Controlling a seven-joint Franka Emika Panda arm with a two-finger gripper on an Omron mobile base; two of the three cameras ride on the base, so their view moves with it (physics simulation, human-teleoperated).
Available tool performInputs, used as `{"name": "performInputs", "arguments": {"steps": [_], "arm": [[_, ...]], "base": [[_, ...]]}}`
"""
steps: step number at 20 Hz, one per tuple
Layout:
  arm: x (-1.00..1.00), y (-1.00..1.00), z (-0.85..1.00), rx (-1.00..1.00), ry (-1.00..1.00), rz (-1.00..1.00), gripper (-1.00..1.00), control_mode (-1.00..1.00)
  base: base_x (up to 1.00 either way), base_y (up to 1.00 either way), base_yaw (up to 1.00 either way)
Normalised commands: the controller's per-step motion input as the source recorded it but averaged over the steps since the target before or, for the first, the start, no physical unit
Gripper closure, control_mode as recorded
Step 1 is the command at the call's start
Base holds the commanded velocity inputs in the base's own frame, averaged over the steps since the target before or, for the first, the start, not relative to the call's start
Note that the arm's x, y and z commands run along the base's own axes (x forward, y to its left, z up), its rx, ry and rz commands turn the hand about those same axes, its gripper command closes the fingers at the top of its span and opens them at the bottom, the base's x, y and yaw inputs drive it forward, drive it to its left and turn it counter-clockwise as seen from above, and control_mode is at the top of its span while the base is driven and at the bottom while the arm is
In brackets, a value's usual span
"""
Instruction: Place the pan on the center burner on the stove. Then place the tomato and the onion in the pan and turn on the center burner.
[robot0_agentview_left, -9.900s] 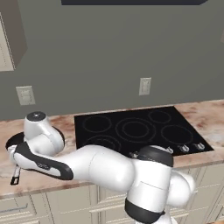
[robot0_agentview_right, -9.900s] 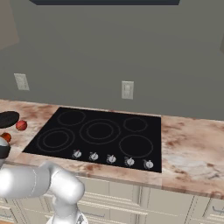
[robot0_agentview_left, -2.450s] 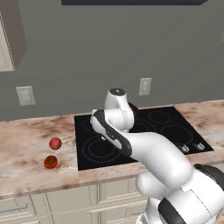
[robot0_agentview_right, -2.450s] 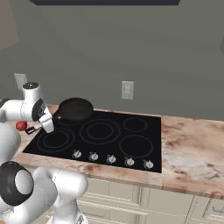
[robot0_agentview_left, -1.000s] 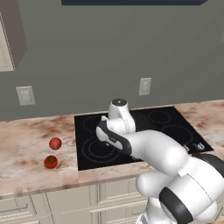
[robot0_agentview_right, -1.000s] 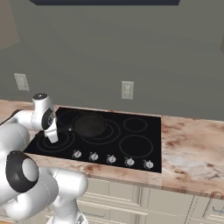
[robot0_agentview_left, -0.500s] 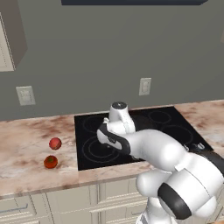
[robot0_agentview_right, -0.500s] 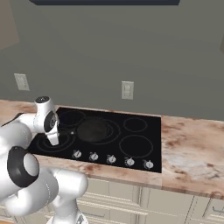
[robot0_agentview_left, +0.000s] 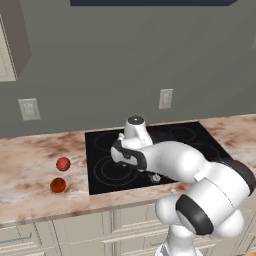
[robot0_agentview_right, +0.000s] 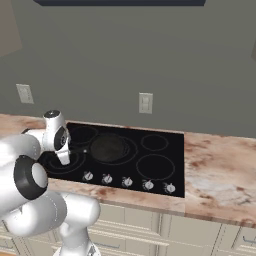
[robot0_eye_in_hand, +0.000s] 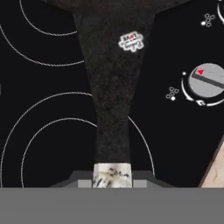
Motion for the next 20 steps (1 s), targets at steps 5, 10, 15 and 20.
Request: {"name": "performInputs", "arguments": {"steps": [5, 10, 15, 20], "arm": [[0.25, 0.0, -0.12, 0.0, 0.0, 0.0, 1.0, -1.0], [0.26, 0.0, -0.16, 0.0, 0.01, 0.0, 1.0, -1.0], [0.26, 0.0, -0.19, -0.01, 0.02, 0.0, 1.0, -1.0], [0.25, 0.0, -0.2, -0.02, 0.03, 0.0, 1.0, -1.0]], "base": [[0.0, 0.0, 0.0], [0.0, 0.0, 0.0], [0.0, 0.0, 0.0], [0.0, 0.0, 0.0]]}}
